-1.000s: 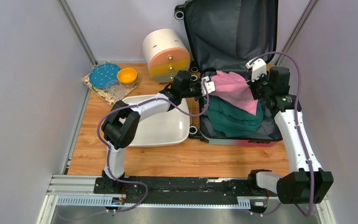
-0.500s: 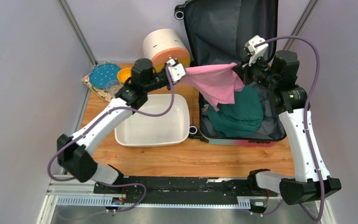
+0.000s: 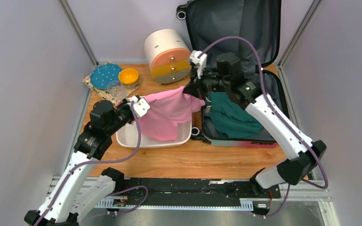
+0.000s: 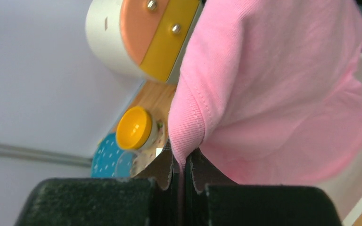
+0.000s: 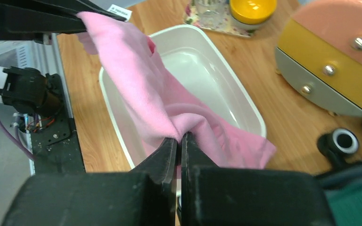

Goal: Open, take out, and arrange the luggage

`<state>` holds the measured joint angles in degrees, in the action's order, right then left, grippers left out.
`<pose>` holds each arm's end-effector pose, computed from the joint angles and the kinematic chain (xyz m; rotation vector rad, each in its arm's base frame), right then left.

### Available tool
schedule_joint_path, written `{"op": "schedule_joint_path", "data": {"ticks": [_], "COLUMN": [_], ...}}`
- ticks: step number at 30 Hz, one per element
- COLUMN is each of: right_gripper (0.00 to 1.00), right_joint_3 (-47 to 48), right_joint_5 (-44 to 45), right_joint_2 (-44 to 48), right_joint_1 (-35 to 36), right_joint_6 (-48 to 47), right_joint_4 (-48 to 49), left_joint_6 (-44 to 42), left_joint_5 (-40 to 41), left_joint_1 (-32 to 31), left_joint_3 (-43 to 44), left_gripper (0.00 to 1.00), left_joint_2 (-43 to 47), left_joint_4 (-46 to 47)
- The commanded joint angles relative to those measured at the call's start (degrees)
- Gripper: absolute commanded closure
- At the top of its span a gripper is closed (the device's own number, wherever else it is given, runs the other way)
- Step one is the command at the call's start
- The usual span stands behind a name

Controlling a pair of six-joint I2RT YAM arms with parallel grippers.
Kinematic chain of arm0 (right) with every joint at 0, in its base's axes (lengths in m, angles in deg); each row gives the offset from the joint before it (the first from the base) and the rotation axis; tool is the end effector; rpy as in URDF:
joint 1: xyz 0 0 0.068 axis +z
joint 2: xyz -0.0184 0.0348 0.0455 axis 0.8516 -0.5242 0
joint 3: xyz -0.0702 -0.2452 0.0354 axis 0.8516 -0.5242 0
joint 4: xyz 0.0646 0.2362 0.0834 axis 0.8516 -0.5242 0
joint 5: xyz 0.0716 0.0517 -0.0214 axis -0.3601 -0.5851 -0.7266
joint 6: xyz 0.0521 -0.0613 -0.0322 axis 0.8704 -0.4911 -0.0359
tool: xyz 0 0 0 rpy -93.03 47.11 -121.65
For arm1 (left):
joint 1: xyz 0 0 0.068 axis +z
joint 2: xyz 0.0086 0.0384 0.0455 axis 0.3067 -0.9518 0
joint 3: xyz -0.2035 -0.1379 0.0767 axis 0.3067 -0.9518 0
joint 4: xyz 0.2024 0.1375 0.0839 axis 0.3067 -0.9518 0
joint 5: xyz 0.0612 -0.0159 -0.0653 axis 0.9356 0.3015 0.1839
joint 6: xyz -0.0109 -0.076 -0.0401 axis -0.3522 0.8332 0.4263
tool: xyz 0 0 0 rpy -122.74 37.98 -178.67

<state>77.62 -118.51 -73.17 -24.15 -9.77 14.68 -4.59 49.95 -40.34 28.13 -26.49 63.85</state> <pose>0.2565 0.2231 0.4030 -1.0740 1.7133 0.8259 0.1952 -0.1013 0.3423 1.0291 1.4846 -0.0625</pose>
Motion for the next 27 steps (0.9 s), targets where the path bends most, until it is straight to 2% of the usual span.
{"op": "schedule_joint_path", "data": {"ticks": [1,2,6,10,13,20,27], "right_gripper": [1.00,1.00,1.00,1.00,1.00,1.00,1.00], "right_joint_3": [8.22,11.19,16.75,16.50,12.81,4.45,7.43], "right_joint_5": [1.44,1.71,3.20,3.29,3.29,2.86,2.06], "right_joint_2": [-5.70,-6.93,-10.89,-10.38,-9.06,-9.23,-16.42], "right_joint_1": [6.17,6.71,9.88,13.39,14.97,13.14,6.29], "right_joint_6": [0.29,0.55,1.78,3.45,4.77,7.67,7.67], "right_joint_4": [2.60,2.77,3.39,3.39,4.00,5.67,6.29], "left_joint_6": [-5.31,-5.84,-7.77,-9.54,-9.01,-8.40,-7.70], "left_joint_5": [14.17,18.52,22.60,24.10,24.63,23.58,21.91], "left_joint_1": [1.21,1.82,2.70,2.62,2.70,2.62,2.79], "left_joint_3": [-2.98,-2.64,2.09,6.05,7.73,3.96,1.06], "left_gripper": [1.00,1.00,1.00,1.00,1.00,1.00,1.00], "left_joint_2": [3.18,3.01,1.87,0.99,0.63,1.07,-4.45], "left_joint_4": [1.32,3.15,5.10,4.41,1.42,-1.40,1.06]}}
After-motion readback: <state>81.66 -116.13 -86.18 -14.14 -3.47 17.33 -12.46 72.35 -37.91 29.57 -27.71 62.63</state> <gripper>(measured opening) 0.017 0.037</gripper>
